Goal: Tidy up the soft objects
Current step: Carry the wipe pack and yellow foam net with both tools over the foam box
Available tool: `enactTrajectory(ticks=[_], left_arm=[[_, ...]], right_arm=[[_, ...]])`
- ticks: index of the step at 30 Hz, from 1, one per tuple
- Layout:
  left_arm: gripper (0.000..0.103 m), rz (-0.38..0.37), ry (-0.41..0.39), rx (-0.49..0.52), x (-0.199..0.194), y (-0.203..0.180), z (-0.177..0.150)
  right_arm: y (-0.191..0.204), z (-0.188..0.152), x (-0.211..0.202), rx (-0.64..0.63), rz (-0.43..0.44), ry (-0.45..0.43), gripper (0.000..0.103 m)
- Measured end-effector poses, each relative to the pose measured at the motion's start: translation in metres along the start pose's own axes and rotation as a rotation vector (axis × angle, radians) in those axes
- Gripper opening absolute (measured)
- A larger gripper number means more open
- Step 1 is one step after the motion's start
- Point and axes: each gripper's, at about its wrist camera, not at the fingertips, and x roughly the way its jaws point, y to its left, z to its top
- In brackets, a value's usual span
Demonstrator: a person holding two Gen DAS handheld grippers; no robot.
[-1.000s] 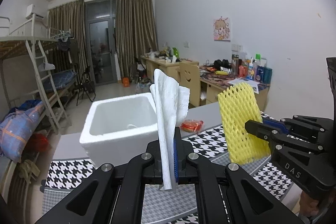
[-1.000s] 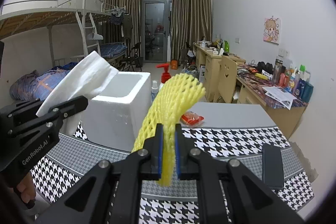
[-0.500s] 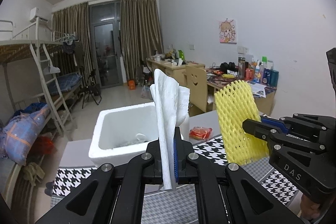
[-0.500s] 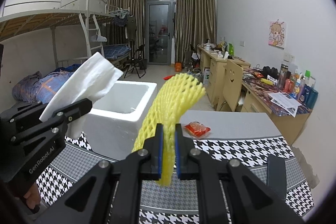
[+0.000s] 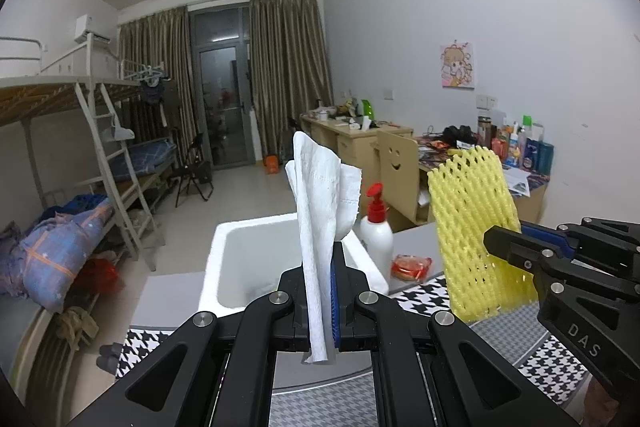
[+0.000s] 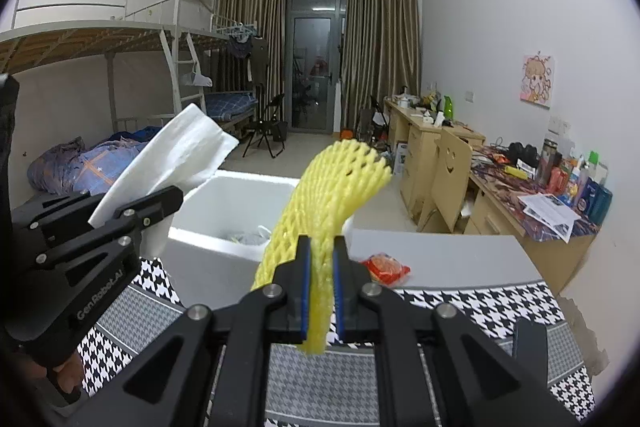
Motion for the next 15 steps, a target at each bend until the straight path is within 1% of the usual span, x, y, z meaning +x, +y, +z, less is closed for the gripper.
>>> enactTrajectory(ticks=[8,11,15], left_arm=[[0.006,0.027,-0.006,-0.012,0.008,0.008,0.008],[0.006,0.034,-0.007,-0.013,0.013,0.009,0.011],[0.006,0.035,-0.005,-0.019,0.018,0.013,0.012]], right_arm=[[0.006,0.012,0.009,-0.010,0.038,-0.015,0.013],[0.007,0.015,0.011,-0.010,0.034,-0.036,0.013],[0.009,0.019,0.017,-0.012,0.046,-0.037,0.013]])
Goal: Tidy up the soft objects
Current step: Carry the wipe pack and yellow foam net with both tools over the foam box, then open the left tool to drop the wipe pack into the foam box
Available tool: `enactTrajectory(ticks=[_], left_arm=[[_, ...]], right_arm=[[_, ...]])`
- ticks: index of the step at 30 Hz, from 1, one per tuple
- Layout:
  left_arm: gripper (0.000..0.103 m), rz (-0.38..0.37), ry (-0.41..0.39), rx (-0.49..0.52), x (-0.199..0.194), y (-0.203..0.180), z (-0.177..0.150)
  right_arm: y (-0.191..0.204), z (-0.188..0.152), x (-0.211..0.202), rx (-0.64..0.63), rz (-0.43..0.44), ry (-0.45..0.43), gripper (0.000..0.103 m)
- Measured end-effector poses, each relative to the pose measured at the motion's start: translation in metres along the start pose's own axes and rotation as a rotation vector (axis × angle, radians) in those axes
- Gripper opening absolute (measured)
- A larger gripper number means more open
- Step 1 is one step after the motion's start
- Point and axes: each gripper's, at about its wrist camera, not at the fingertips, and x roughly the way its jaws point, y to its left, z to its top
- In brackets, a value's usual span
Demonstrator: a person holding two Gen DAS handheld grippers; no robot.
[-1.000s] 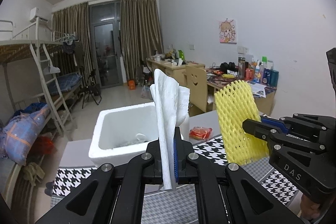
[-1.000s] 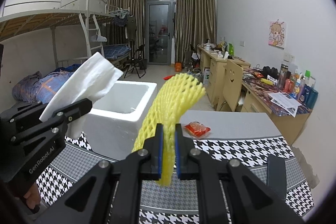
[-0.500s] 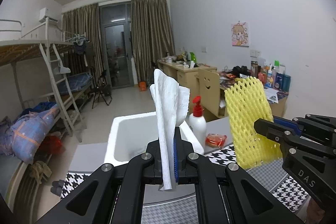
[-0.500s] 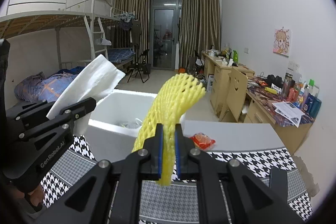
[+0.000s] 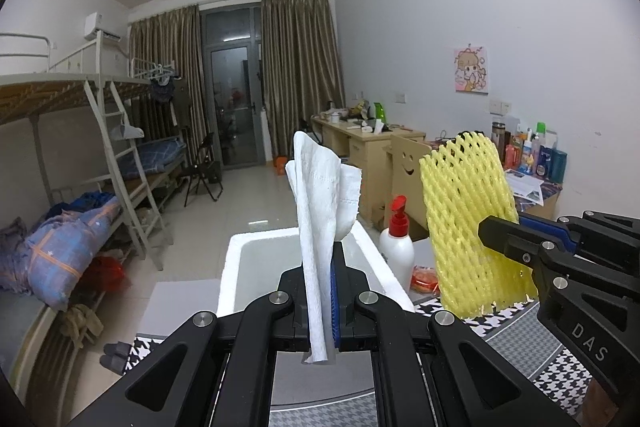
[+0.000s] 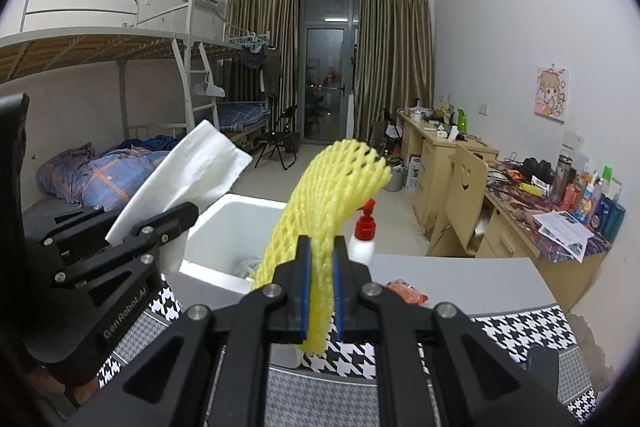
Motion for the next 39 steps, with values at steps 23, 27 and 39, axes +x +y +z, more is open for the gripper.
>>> enactTrajectory(ticks=[23,27,39], left_arm=[[0.006,0.020,0.072,-0.031,0.044,0.015,0.004],[0.006,0.017,0.091,-0.045,0.055,0.021,0.005],[0.007,0.023,0.169,-0.055,0.086,0.030,-0.001]], right_arm=[[0.004,0.011,0.035,0.003,0.015,0.044,0.013],[0.003,0.012,0.038,0.006,0.016,0.050,0.013],[0.004,0.015,0.050,0.006,0.012,0.075,0.013]])
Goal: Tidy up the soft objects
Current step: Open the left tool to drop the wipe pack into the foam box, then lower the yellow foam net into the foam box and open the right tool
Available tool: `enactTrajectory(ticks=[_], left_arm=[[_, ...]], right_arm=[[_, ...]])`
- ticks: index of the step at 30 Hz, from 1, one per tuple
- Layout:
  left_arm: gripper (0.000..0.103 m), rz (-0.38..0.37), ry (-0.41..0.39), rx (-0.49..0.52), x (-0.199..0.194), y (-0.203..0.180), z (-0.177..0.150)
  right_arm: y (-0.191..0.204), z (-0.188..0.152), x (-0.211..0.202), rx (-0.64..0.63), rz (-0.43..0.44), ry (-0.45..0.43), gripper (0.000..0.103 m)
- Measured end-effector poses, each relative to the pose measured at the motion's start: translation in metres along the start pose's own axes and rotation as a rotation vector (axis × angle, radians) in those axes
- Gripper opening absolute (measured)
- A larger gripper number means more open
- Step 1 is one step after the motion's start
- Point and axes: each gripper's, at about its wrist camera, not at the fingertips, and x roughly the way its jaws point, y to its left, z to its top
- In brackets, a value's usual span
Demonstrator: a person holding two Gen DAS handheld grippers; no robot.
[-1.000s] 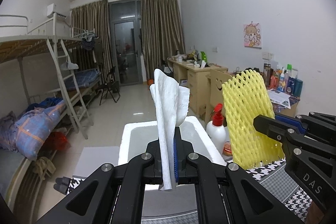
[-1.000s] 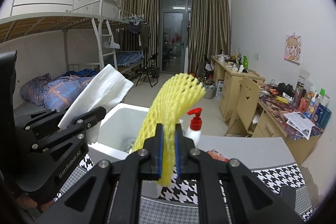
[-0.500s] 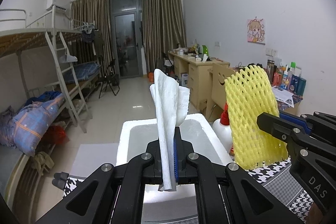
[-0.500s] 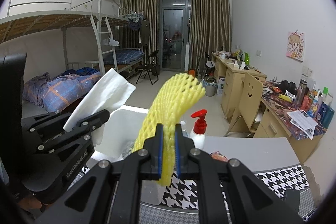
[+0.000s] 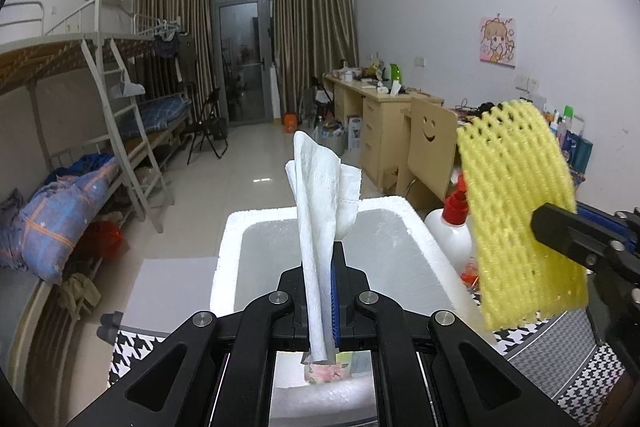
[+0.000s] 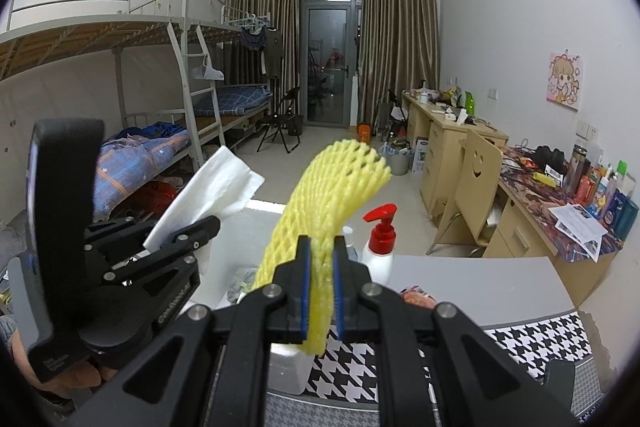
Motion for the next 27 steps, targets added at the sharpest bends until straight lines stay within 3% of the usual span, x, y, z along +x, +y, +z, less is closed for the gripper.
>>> enactTrajectory(ticks=[7,8,9,11,13,20,27], left_arm=[[0.009,-0.006,0.040,-0.003,0.011,0.006,0.002],[0.014,-0.005,0.042,-0.004,0.012,0.007,0.002],[0.021,-0.002,0.046,-0.005,0.013,0.008,0.002],[0.065,0.009,0.046,-0.008,0.014,0.009,0.001],[0.080,0.032,0.020,-0.009,0.009,0.009,-0.001],[0.100,0.063,-0.030,0.004,-0.003,0.010,-0.002],[0.102,0.072,-0.069,-0.043,-0.013,0.020,0.001]], right_arm=[[-0.001,0.001,0.003,0.003,-0.003,0.002,0.013],[0.000,0.001,0.004,-0.001,-0.006,0.003,0.013],[0.000,0.000,0.004,-0.003,-0.009,0.002,0.013],[0.000,0.000,0.005,0.000,-0.007,0.003,0.013],[0.000,0.000,0.005,-0.001,-0.006,0.003,0.013],[0.001,0.000,0.005,0.001,-0.005,0.003,0.013],[0.004,0.000,0.007,-0.009,-0.001,0.007,0.013]])
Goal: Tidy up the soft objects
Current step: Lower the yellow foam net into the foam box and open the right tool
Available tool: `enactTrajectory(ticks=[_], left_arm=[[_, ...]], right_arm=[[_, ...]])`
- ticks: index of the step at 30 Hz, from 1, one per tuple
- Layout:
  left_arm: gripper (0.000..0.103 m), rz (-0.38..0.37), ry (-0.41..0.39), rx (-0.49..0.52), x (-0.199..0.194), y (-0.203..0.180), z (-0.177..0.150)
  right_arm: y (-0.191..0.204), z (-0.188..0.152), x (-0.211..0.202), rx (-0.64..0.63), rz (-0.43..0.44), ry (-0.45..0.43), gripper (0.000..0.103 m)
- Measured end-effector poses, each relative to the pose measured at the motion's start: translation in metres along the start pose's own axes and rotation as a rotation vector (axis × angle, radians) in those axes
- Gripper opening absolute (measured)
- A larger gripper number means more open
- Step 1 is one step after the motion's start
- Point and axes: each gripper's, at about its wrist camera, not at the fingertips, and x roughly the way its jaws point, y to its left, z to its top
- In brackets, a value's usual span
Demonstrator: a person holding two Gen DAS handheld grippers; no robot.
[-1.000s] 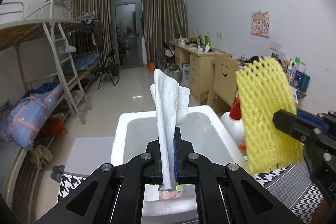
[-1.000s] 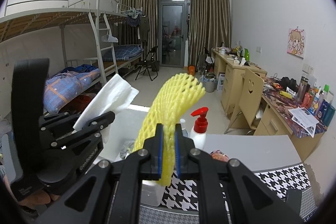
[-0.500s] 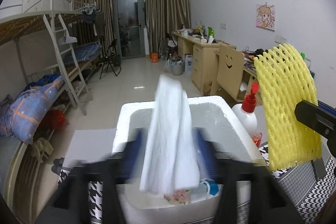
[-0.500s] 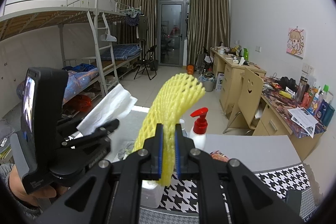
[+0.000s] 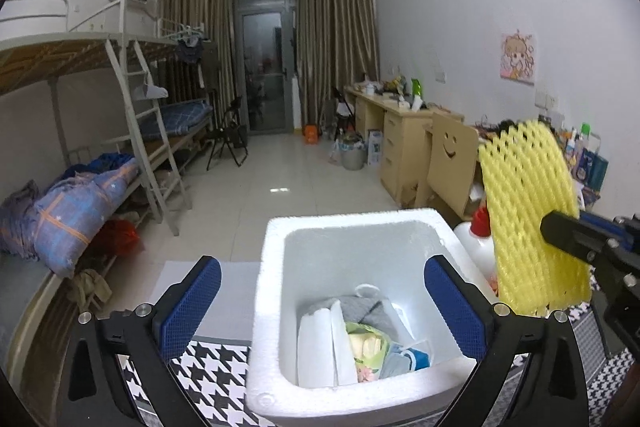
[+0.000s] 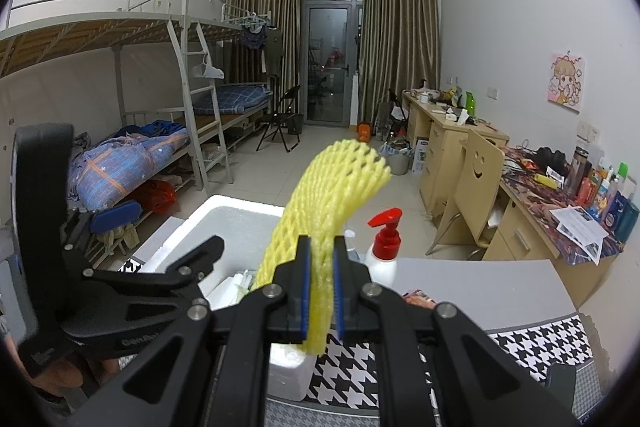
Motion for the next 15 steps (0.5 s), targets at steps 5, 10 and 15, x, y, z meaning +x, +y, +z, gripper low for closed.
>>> enactTrajectory(ticks=[5,10,15], left_arm=[[0.102,0.030,0.017,-0.019,-0.003,0.007,-0.003],[0.102,0.087,0.015,-0.022,-0.006,0.014,-0.008],[0.102,0.107,-0.002,-0.041,-0.009,0.023,-0.007]], right_arm=[[0.002,0.000,0.003,-0.003,0.009,0.002,0.013],[0.006,0.002,0.006,-0.014,0.017,0.003,0.013],[0.010,0.003,0.010,-0.022,0.024,0.004,0.013]])
